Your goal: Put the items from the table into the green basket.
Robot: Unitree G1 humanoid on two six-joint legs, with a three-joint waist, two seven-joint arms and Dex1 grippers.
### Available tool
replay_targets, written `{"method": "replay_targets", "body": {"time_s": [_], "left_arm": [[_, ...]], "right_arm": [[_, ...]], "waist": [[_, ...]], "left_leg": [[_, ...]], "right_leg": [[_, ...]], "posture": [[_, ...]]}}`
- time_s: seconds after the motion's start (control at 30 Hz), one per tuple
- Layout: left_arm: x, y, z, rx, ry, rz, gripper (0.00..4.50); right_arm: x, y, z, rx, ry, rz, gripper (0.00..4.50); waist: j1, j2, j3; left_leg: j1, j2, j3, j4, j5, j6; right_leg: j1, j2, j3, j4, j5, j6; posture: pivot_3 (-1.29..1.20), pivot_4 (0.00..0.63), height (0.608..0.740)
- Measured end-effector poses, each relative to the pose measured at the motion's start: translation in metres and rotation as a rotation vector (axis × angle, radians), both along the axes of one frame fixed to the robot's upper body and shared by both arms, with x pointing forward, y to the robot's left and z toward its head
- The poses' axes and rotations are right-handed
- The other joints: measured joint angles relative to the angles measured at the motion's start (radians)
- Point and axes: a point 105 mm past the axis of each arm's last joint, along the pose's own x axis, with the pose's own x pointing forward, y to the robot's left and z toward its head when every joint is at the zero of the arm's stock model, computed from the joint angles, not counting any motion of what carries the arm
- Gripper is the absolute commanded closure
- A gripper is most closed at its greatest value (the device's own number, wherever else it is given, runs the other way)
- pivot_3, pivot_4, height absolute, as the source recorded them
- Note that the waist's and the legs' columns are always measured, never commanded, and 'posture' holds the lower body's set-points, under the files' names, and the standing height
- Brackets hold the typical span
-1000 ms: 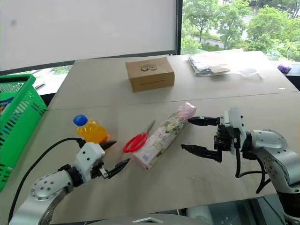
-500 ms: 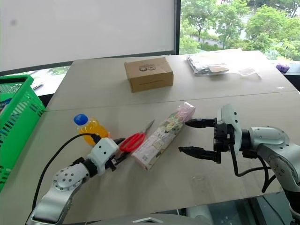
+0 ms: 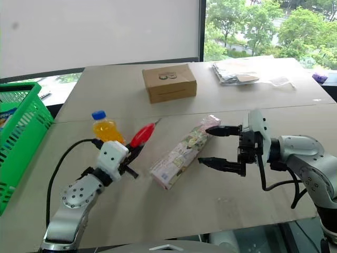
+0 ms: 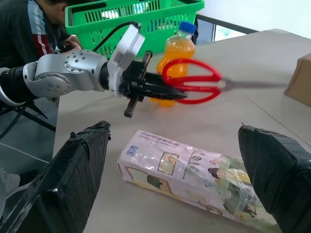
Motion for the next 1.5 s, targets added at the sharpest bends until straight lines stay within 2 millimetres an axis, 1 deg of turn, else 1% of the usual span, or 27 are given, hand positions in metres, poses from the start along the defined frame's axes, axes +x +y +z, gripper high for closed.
{"method": "replay_targets", "body": {"time_s": [0.13, 0.3, 0.4, 0.43, 0.47, 0.53, 0.63, 0.67, 0.73, 0.77, 0.8, 0.87, 0.9, 0.93, 0.97, 1.03, 1.07, 1.17, 1.2, 1.27, 1.3, 1.33, 1.43, 1.5], "left_arm": [[0.019, -0.014, 0.028, -0.107, -0.049, 0.008, 4.45], [0.037, -0.033, 0.063, -0.218, -0.110, -0.008, 4.45], [0.049, -0.036, 0.083, -0.327, -0.133, 0.034, 4.45], [0.054, -0.032, 0.089, -0.367, -0.140, 0.072, 4.45], [0.062, -0.023, 0.095, -0.420, -0.142, 0.135, 4.45], [0.071, -0.009, 0.098, -0.468, -0.134, 0.210, 4.45], [0.094, 0.027, 0.098, -0.518, -0.102, 0.366, 4.45], [0.100, 0.037, 0.098, -0.506, -0.096, 0.397, 4.45], [0.115, 0.066, 0.100, -0.443, -0.095, 0.473, 4.45], [0.120, 0.078, 0.103, -0.424, -0.103, 0.502, 3.56], [0.125, 0.087, 0.105, -0.412, -0.108, 0.514, 3.27], [0.139, 0.106, 0.109, -0.389, -0.103, 0.525, 2.40], [0.143, 0.111, 0.111, -0.382, -0.105, 0.524, 1.87], [0.147, 0.114, 0.111, -0.381, -0.100, 0.509, 1.44], [0.155, 0.116, 0.109, -0.390, -0.083, 0.489, 0.97], [0.163, 0.121, 0.105, -0.392, -0.058, 0.492, 0.05], [0.165, 0.123, 0.103, -0.384, -0.044, 0.503, 0.05], [0.163, 0.116, 0.106, -0.362, -0.054, 0.483, 0.05], [0.161, 0.113, 0.109, -0.349, -0.066, 0.473, 0.05], [0.153, 0.110, 0.108, -0.322, -0.073, 0.469, 0.05], [0.146, 0.109, 0.102, -0.299, -0.060, 0.473, 0.05], [0.140, 0.108, 0.091, -0.282, -0.030, 0.482, 0.05], [0.114, 0.105, 0.049, -0.251, 0.108, 0.531, 0.05], [0.089, 0.105, 0.023, -0.212, 0.205, 0.570, 0.05]], "right_arm": [[0.002, 0.001, 0.002, 0.015, -0.003, -0.003, 0.00], [0.005, 0.003, 0.005, 0.041, -0.016, -0.016, 0.00], [0.006, 0.004, 0.005, 0.049, -0.022, -0.025, 0.00], [0.006, 0.004, 0.005, 0.052, -0.024, -0.028, 0.00], [0.007, 0.004, 0.006, 0.056, -0.027, -0.032, 0.00], [0.007, 0.005, 0.006, 0.059, -0.032, -0.035, 0.00], [0.009, 0.006, 0.007, 0.069, -0.040, -0.044, 0.00], [0.009, 0.006, 0.007, 0.074, -0.042, -0.046, 0.00], [0.010, 0.007, 0.008, 0.083, -0.050, -0.051, 0.00], [0.011, 0.008, 0.009, 0.088, -0.053, -0.052, 0.00], [0.012, 0.008, 0.009, 0.091, -0.057, -0.054, 0.00], [0.016, 0.011, 0.012, 0.110, -0.067, -0.050, 0.00], [0.017, 0.012, 0.012, 0.115, -0.073, -0.048, 0.00], [0.018, 0.014, 0.013, 0.119, -0.075, -0.049, 0.00], [0.021, 0.015, 0.013, 0.130, -0.077, -0.052, 0.00], [0.025, 0.017, 0.015, 0.138, -0.089, -0.060, 0.00], [0.027, 0.016, 0.015, 0.133, -0.099, -0.069, 0.00], [0.032, 0.015, 0.014, 0.133, -0.115, -0.102, 0.00], [0.033, 0.016, 0.014, 0.137, -0.117, -0.108, 0.00], [0.034, 0.018, 0.013, 0.141, -0.119, -0.116, 0.00], [0.034, 0.018, 0.012, 0.141, -0.121, -0.122, 0.00], [0.035, 0.018, 0.010, 0.139, -0.119, -0.129, 0.00], [0.035, 0.018, 0.007, 0.139, -0.110, -0.138, 0.00], [0.034, 0.016, 0.004, 0.133, -0.099, -0.145, 0.00]], "waist": [[0.000, 0.000, 0.000], [-0.003, -0.001, -0.001], [-0.002, -0.001, -0.001], [-0.002, -0.001, -0.001], [-0.004, -0.001, -0.002], [-0.005, -0.001, -0.002], [-0.005, -0.001, -0.002], [-0.006, -0.001, -0.002], [-0.007, -0.001, -0.002], [-0.007, -0.002, -0.002], [-0.006, -0.002, -0.002], [-0.003, -0.002, -0.002], [-0.003, -0.002, -0.002], [-0.002, -0.002, -0.003], [0.000, -0.003, -0.003], [0.001, -0.004, -0.003], [-0.001, -0.004, -0.004], [-0.004, -0.006, -0.005], [-0.004, -0.006, -0.005], [-0.007, -0.006, -0.005], [-0.012, -0.006, -0.006], [-0.017, -0.005, -0.006], [-0.030, -0.006, -0.006], [-0.035, -0.006, -0.005]], "left_leg": [[-0.002, -0.002, 0.000, 0.004, 0.000, 0.000], [-0.003, -0.004, 0.000, 0.004, 0.000, 0.000], [-0.003, -0.004, -0.001, 0.005, 0.000, 0.000], [-0.003, -0.004, -0.001, 0.005, 0.000, 0.000], [-0.003, -0.004, -0.001, 0.005, 0.000, 0.000], [-0.003, -0.004, -0.001, 0.005, 0.000, 0.000], [-0.003, -0.005, -0.002, 0.006, 0.000, 0.000], [-0.003, -0.008, -0.002, 0.007, 0.000, 0.000], [-0.002, -0.008, -0.002, 0.008, 0.000, 0.000], [-0.002, -0.009, -0.002, 0.008, 0.000, 0.000], [-0.002, -0.009, -0.002, 0.009, 0.000, 0.000], [-0.003, -0.010, -0.003, 0.011, 0.000, 0.000], [-0.004, -0.010, -0.003, 0.012, 0.000, 0.000], [-0.004, -0.010, -0.003, 0.012, 0.000, 0.000], [-0.005, -0.010, -0.004, 0.013, 0.000, 0.000], [-0.006, -0.011, -0.004, 0.014, 0.000, 0.000], [-0.006, -0.011, -0.004, 0.014, 0.000, 0.000], [-0.008, -0.010, -0.005, 0.014, 0.001, -0.001], [-0.009, -0.011, -0.005, 0.014, 0.001, -0.002], [-0.009, -0.011, -0.004, 0.013, 0.002, -0.003], [-0.008, -0.011, -0.004, 0.013, 0.002, -0.003], [-0.009, -0.011, -0.004, 0.013, 0.002, -0.003], [-0.009, -0.011, -0.003, 0.013, 0.000, 0.000], [-0.008, -0.011, -0.003, 0.013, 0.000, 0.000]], "right_leg": [[0.000, 0.002, 0.000, 0.000, 0.002, 0.002], [0.000, 0.003, 0.001, 0.001, 0.005, 0.001], [0.000, 0.003, 0.001, 0.001, 0.005, 0.001], [0.000, 0.003, 0.001, 0.001, 0.005, 0.001], [0.000, 0.003, 0.001, 0.001, 0.005, 0.001], [0.000, 0.003, 0.001, 0.002, 0.005, 0.001], [0.000, 0.004, 0.000, 0.005, 0.005, 0.001], [-0.001, 0.005, 0.000, 0.006, 0.005, 0.001], [-0.001, 0.005, 0.000, 0.008, 0.005, 0.000], [-0.001, 0.005, 0.000, 0.008, 0.005, 0.000], [-0.001, 0.004, -0.001, 0.009, 0.005, 0.000], [-0.001, 0.003, -0.003, 0.010, 0.005, 0.000], [-0.001, 0.002, -0.004, 0.010, 0.005, 0.000], [-0.001, 0.001, -0.004, 0.010, 0.005, 0.000], [-0.001, 0.000, -0.005, 0.010, 0.005, 0.001], [-0.001, -0.001, -0.005, 0.009, 0.005, 0.001], [-0.001, -0.002, -0.005, 0.009, 0.006, 0.002], [-0.002, -0.005, -0.003, 0.009, 0.006, 0.002], [-0.003, -0.010, -0.003, 0.009, 0.006, 0.002], [-0.004, -0.011, -0.003, 0.010, 0.006, 0.002], [-0.005, -0.012, -0.002, 0.011, 0.006, 0.002], [-0.005, -0.012, -0.002, 0.012, 0.006, 0.002], [-0.006, -0.013, -0.002, 0.013, 0.006, 0.002], [-0.007, -0.013, -0.001, 0.014, 0.006, 0.002]], "posture": [[0.04, 0.037, 0.724], [0.02, 0.031, 0.724], [0.02, 0.026, 0.724], [0.02, 0.026, 0.724], [0.02, 0.026, 0.724], [0.02, 0.022, 0.724], [0.02, 0.019, 0.724], [0.02, 0.019, 0.724], [0.03, 0.016, 0.724], [0.04, 0.014, 0.724], [0.04, 0.014, 0.724], [0.04, 0.012, 0.724], [0.05, 0.009, 0.724], [0.05, 0.009, 0.724], [0.05, 0.009, 0.724], [0.02, 0.006, 0.724], [0.02, 0.006, 0.724], [0.02, 0.006, 0.724], [0.01, 0.011, 0.724], [0.01, 0.011, 0.724], [0.01, 0.015, 0.724], [0.01, 0.015, 0.724], [0.02, 0.022, 0.724], [0.04, 0.030, 0.724]]}}
